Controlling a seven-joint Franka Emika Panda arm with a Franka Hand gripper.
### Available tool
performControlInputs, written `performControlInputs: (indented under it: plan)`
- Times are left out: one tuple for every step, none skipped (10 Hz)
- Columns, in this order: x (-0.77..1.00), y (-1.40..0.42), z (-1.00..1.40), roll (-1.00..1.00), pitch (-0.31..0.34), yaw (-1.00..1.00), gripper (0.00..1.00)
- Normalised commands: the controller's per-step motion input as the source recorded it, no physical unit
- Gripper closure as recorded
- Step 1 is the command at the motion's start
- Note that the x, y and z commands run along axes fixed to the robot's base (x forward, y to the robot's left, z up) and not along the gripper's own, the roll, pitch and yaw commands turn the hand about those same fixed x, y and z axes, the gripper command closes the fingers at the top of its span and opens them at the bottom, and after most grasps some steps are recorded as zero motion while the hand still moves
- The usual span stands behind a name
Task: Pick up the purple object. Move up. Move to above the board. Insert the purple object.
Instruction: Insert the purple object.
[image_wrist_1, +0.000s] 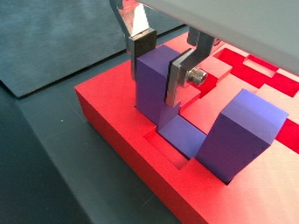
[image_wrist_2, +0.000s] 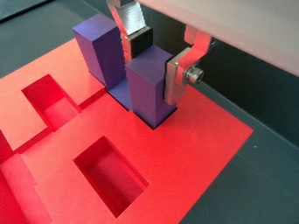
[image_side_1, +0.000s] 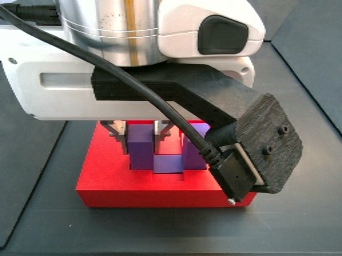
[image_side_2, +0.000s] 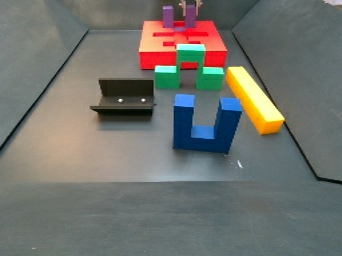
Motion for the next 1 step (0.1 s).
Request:
performControlInputs:
  plan:
    - [0.00,0.00,0.00,0.00,0.000,0.00,1.00]
